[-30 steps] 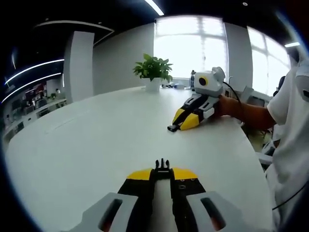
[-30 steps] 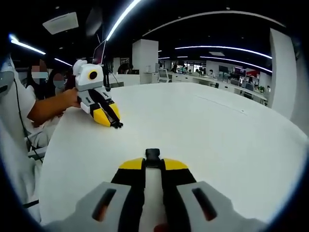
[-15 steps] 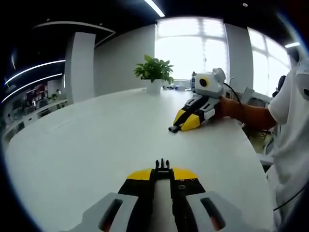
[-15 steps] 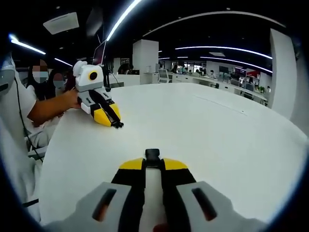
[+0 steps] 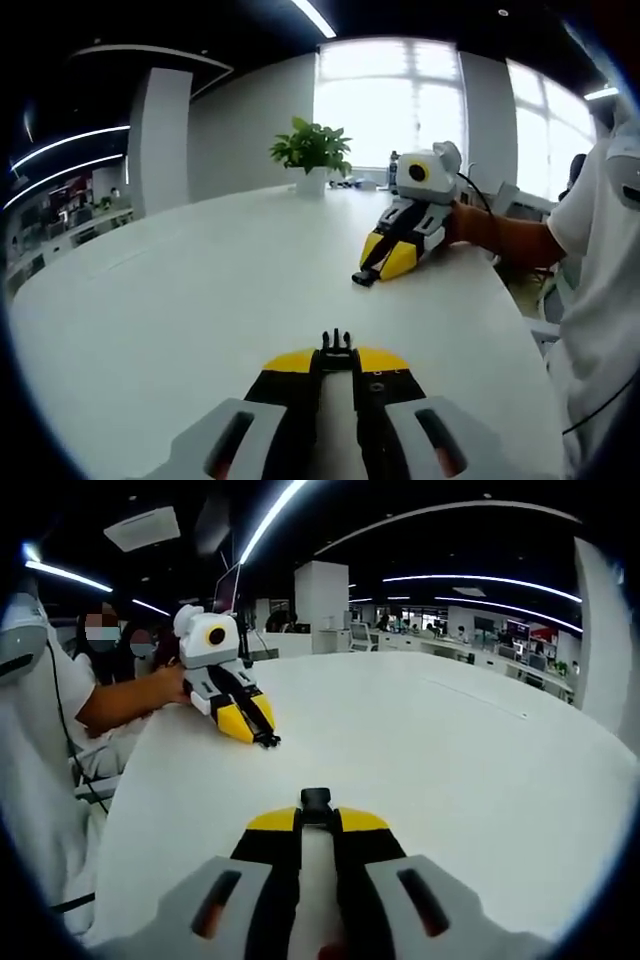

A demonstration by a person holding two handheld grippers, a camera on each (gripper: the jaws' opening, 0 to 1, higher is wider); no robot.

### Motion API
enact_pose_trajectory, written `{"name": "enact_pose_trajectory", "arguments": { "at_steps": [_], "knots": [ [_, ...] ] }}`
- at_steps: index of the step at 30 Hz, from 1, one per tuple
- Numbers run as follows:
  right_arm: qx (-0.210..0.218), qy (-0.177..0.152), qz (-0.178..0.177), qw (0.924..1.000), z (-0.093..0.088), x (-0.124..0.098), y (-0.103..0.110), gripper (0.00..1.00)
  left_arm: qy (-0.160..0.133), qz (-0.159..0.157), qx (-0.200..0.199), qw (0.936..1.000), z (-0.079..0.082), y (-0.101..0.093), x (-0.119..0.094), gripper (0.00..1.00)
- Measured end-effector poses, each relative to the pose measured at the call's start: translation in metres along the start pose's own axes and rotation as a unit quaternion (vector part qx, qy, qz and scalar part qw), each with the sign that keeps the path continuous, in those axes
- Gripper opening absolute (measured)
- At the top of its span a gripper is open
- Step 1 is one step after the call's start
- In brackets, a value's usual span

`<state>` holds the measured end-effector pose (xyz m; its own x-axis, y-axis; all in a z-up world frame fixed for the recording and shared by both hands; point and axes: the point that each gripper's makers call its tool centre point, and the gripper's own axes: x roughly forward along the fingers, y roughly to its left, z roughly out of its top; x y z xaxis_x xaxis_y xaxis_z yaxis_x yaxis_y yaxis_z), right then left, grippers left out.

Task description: Snap the two parts of the plastic buckle together until the buckle closes and remains connected.

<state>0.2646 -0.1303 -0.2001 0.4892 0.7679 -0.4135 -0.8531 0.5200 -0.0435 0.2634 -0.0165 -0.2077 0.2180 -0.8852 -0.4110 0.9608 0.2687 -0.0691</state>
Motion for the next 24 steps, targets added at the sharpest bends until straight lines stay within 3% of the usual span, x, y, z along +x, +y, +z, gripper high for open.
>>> {"name": "enact_pose_trajectory", "arguments": {
  "at_steps": [10, 24],
  "knots": [
    [-0.011, -0.011, 0.049, 0.9986, 0.008, 0.006, 0.026, 0.13, -0.012, -0.037, 0.017, 0.9991, 0.004, -0.016, -0.002, 0.12],
    [-0.025, -0.003, 0.112, 0.9933, 0.009, 0.011, 0.052, 0.13, 0.003, -0.079, 0.045, 0.9959, -0.001, -0.038, 0.003, 0.12]
  ]
}}
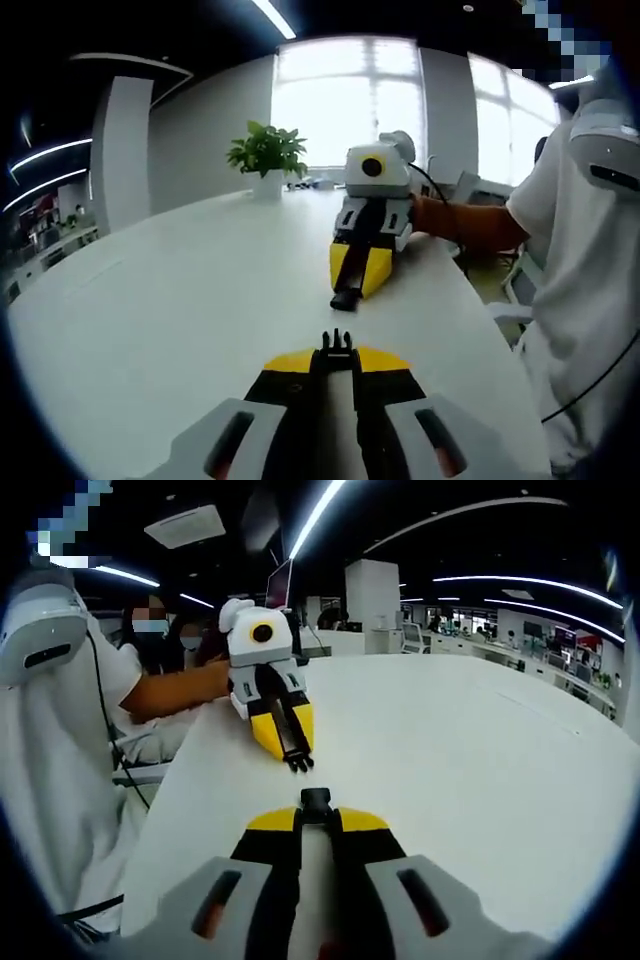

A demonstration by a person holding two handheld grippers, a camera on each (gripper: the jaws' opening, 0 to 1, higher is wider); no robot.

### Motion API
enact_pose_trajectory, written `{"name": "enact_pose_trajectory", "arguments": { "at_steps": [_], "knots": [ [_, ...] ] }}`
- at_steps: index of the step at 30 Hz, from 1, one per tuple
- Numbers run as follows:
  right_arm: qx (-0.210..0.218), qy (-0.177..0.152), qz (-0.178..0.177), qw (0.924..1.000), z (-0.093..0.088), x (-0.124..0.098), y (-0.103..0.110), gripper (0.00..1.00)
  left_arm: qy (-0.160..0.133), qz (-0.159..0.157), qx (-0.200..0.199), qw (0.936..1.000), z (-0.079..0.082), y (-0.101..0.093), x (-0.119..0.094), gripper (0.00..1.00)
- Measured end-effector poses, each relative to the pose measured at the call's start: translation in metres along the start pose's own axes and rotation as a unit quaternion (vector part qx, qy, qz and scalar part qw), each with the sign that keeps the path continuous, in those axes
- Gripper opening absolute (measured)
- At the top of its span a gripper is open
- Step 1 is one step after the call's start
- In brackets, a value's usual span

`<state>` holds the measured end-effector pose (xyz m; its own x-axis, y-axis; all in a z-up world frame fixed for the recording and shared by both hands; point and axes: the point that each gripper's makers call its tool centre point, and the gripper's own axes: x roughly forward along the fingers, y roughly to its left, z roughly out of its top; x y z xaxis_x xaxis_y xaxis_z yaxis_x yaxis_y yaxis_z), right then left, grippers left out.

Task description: Snap the two parts of the plastic buckle together until the buckle closes and remains connected.

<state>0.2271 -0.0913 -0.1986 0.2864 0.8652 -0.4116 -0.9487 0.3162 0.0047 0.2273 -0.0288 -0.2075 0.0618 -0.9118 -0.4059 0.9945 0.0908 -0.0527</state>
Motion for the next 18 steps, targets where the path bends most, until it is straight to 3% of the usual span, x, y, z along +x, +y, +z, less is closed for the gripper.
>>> {"name": "enact_pose_trajectory", "arguments": {
  "at_steps": [18],
  "knots": [
    [-0.024, -0.004, 0.042, 0.9988, 0.002, 0.009, 0.017, 0.13, -0.005, -0.032, 0.01, 0.9994, 0.002, -0.013, 0.006, 0.12]
  ]
}}
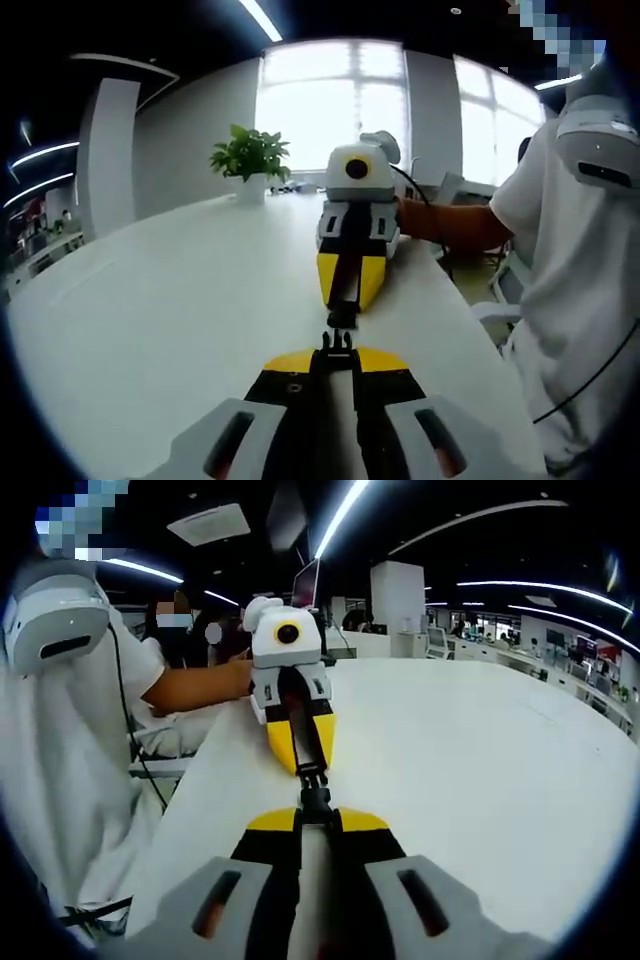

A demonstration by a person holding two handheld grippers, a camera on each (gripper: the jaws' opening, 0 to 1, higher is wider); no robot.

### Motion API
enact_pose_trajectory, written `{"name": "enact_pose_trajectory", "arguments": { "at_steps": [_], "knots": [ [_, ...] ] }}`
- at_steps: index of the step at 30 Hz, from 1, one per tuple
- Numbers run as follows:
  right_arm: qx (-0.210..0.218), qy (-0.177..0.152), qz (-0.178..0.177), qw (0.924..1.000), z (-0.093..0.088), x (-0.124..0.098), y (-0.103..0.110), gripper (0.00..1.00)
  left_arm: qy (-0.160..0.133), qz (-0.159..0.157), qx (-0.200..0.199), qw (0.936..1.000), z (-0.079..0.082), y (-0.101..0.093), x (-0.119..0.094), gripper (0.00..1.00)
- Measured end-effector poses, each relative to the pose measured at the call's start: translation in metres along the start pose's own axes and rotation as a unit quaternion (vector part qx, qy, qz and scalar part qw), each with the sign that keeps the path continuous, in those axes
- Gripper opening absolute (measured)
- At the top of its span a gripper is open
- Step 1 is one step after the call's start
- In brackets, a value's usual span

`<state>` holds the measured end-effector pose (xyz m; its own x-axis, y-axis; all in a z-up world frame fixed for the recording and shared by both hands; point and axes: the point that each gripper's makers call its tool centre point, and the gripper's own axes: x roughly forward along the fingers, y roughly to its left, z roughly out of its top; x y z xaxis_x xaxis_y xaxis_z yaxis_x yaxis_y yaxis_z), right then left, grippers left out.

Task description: Snap the two parts of the plastic buckle together until the buckle closes and remains connected.

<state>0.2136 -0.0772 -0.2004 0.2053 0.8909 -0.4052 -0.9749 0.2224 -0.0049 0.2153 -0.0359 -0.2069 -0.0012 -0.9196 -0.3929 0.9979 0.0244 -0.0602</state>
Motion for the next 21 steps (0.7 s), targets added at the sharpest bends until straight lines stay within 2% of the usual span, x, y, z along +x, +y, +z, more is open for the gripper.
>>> {"name": "enact_pose_trajectory", "arguments": {
  "at_steps": [21],
  "knots": [
    [-0.03, 0.003, 0.022, 0.9993, -0.0005, 0.0052, 0.0052, 0.12, -0.006, -0.019, 0.018, 0.9997, 0.0017, -0.0057, 0.0055, 0.11]
  ]
}}
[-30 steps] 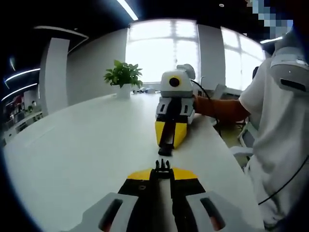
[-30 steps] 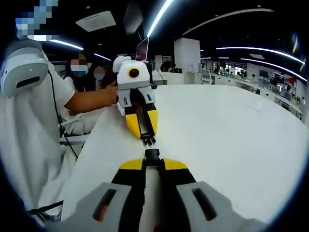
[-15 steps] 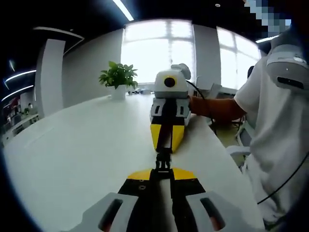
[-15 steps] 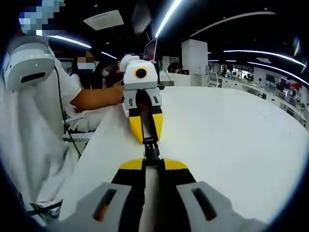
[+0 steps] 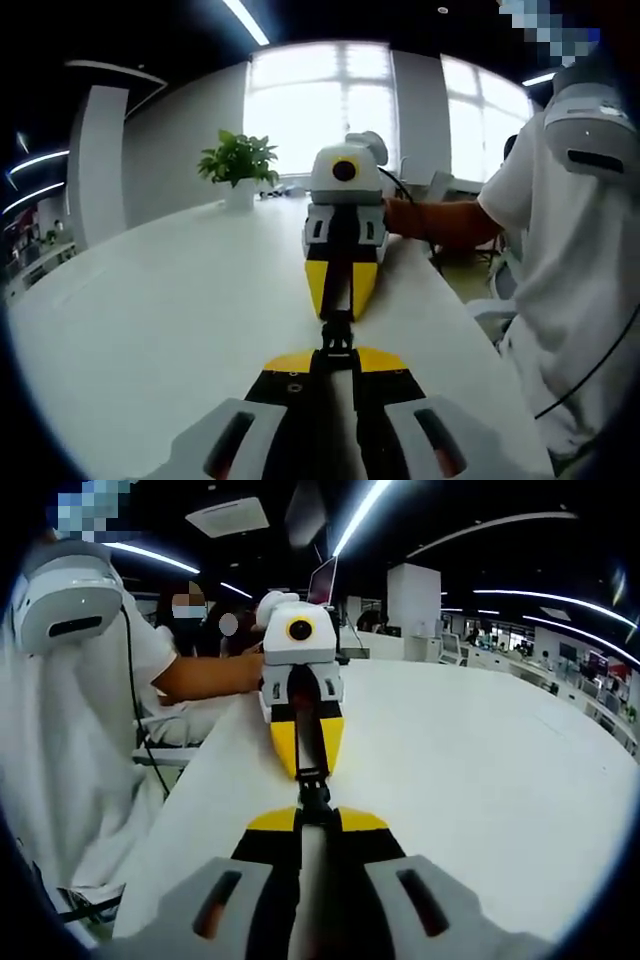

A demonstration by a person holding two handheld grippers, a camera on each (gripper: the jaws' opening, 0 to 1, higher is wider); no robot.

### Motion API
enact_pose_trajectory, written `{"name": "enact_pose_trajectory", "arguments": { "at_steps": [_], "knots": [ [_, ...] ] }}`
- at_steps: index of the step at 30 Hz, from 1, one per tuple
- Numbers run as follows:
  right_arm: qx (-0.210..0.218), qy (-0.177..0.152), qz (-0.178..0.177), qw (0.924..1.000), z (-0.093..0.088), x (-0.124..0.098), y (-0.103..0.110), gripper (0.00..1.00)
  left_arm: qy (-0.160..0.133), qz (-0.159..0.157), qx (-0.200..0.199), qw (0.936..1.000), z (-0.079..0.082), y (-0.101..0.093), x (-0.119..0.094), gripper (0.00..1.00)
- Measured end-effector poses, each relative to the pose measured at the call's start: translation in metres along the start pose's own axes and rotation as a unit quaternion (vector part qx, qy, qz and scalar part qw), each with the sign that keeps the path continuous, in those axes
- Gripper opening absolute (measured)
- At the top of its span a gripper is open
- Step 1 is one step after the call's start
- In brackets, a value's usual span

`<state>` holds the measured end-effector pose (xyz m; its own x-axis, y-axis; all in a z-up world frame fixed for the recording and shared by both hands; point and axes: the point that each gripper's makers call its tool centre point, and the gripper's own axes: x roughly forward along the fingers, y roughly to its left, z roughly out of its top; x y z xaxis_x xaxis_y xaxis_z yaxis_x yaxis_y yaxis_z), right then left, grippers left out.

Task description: Snap the two parts of the plastic buckle together until the buckle closes and remains connected.

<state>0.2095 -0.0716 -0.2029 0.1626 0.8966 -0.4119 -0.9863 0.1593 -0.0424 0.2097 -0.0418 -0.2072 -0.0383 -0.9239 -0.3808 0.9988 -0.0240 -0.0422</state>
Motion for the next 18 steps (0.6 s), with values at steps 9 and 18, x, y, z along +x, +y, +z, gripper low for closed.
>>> {"name": "enact_pose_trajectory", "arguments": {
  "at_steps": [9, 18],
  "knots": [
    [-0.001, 0.003, 0.015, 0.9999, 0.0016, 0.0036, -0.0005, 0.12, 0.004, -0.003, 0.006, 1.0, 0.001, 0.0002, 0.0021, 0.11],
    [-0.006, 0.004, 0.019, 0.9998, 0.0014, 0.0029, -0.0012, 0.1, 0.006, -0.004, 0.012, 0.9999, 0.0011, 0.0007, 0.0018, 0.09]
  ]
}}
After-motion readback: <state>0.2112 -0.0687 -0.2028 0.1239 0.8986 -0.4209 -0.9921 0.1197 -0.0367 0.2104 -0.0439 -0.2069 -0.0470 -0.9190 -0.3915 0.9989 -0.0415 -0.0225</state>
